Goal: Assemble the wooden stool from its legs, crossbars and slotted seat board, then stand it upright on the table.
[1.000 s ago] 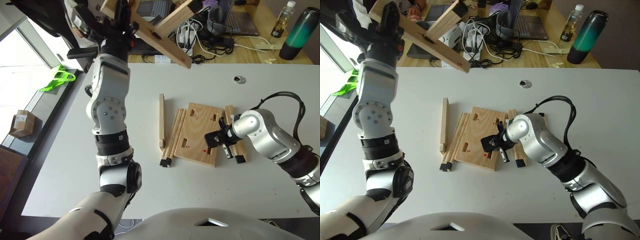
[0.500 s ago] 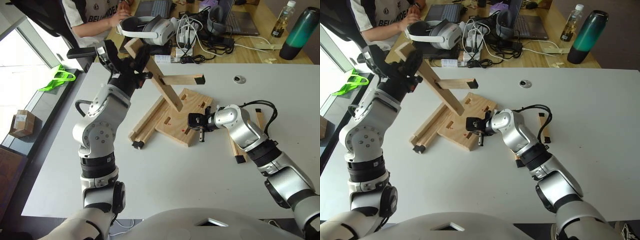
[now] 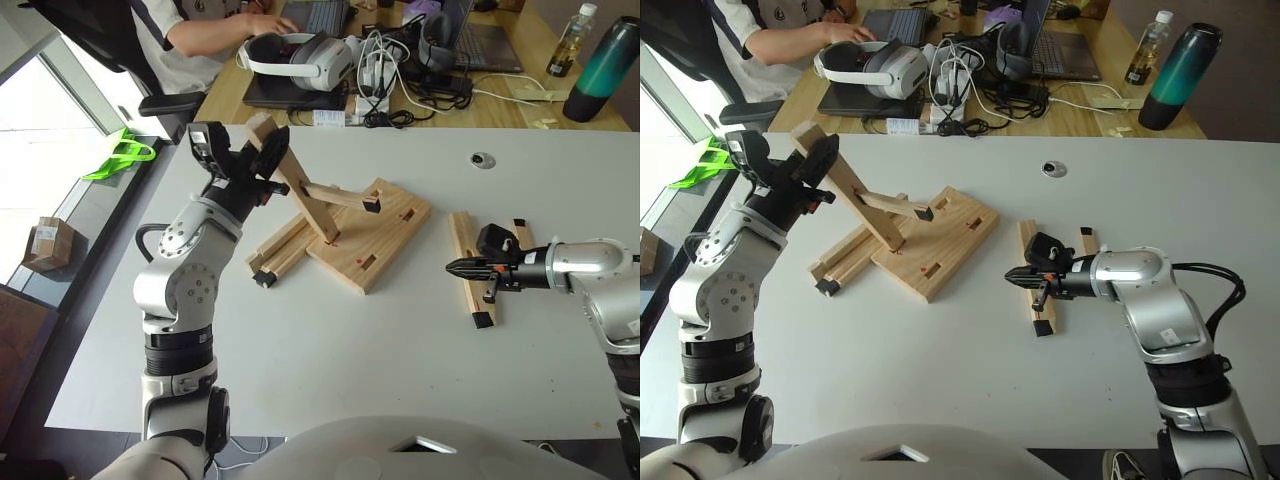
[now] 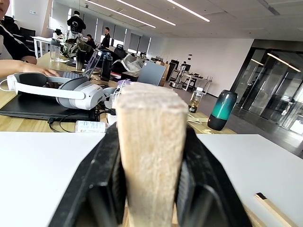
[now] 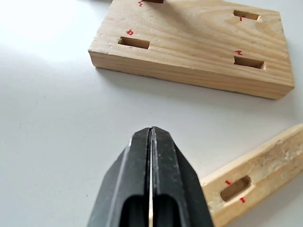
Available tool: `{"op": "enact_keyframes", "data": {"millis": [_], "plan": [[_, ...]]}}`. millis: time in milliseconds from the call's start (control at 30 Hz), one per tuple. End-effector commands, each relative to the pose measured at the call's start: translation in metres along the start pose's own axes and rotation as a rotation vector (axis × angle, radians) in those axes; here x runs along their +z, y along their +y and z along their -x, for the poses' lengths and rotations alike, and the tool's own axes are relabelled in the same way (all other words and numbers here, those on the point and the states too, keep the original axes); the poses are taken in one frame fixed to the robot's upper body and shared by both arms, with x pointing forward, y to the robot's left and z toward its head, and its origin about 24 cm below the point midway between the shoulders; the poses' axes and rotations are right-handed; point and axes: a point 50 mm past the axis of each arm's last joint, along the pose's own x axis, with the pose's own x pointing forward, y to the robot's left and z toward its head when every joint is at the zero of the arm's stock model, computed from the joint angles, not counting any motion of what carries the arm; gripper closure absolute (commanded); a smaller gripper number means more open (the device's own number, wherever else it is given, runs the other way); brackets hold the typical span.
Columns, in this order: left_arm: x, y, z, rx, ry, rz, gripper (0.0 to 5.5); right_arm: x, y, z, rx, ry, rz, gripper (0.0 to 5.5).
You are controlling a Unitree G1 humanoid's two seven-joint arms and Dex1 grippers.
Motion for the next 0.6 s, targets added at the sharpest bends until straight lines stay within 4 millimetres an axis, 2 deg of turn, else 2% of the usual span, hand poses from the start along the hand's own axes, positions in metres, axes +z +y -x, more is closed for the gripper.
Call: {"op": "enact_keyframes", "data": {"millis": [33, 233, 367, 467, 600], "plan": [[-0.036, 0.004, 0.009, -0.030, 0.167, 0.050, 4.48, 0.001, -0.001, 0.001, -0.044, -0.026, -0.005, 5.50], [-0.050, 0.012, 0.007, -0.140, 0.332, -0.069, 4.48, 0.007, -0.009, -0.002, -0.114, -0.072, 0.012, 5.50], [-0.048, 0.027, -0.004, -0.068, 0.438, -0.089, 4.48, 0.009, -0.011, -0.006, -0.139, -0.094, 0.025, 5.50], [-0.047, 0.038, -0.004, 0.049, 0.500, -0.084, 4.48, 0.008, -0.012, -0.009, -0.169, -0.094, 0.042, 5.50], [-0.046, 0.030, 0.003, 0.143, 0.526, -0.044, 4.48, 0.005, -0.014, -0.009, -0.200, -0.097, 0.049, 5.50]]}}
